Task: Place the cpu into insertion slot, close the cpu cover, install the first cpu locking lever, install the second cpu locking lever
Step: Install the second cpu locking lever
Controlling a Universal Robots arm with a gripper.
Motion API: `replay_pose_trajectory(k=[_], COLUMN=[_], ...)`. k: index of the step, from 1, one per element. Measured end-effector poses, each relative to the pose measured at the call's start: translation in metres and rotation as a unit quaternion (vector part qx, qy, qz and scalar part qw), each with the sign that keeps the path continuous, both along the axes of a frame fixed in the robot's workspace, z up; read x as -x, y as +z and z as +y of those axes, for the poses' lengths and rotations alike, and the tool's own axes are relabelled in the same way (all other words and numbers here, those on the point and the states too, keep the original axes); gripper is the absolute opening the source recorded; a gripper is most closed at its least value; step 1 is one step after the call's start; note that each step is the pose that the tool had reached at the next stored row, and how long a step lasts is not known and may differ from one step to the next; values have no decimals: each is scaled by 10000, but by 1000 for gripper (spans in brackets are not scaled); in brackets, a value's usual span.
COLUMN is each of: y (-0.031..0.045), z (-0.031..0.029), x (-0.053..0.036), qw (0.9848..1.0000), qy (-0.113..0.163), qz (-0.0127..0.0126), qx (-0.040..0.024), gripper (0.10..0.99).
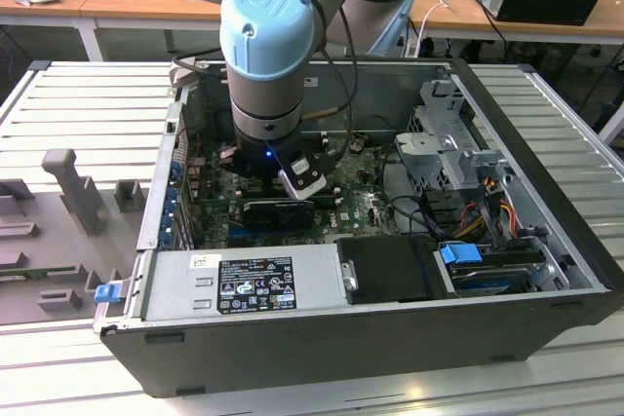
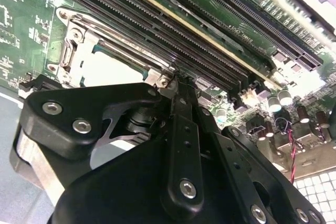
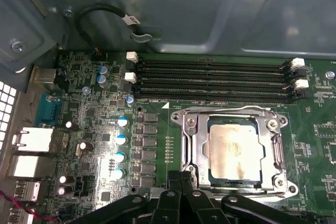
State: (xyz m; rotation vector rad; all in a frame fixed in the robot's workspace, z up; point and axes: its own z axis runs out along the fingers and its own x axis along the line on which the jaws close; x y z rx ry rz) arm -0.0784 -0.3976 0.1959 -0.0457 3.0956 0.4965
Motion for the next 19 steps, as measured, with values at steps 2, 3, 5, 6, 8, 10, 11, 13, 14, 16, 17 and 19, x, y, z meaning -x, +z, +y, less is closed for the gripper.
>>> replay_pose_trajectory(k=[2, 3, 5, 6, 8, 10, 11, 13, 14, 16, 17, 19], y=[0, -1, -1, -2, -5, -8, -8, -4, 13, 110, 190, 270], z=[1, 2, 3, 5, 7, 8, 8, 8, 8, 8, 8, 8], x=[10, 13, 17, 22, 26, 29, 29, 30, 30, 30, 30, 30], qw=[10000, 10000, 10000, 10000, 10000, 10000, 10000, 10000, 10000, 10000, 10000, 10000], qy=[0, 0, 1, 0, 0, 1, 1, 0, 0, 0, 0, 0], qz=[0, 0, 0, 0, 0, 0, 0, 0, 0, 0, 0, 0], qx=[-1, -2, -4, -4, -6, -6, -5, -5, -6, -5, -5, -6], gripper=[106, 106, 106, 106, 106, 106, 106, 106, 106, 106, 106, 106])
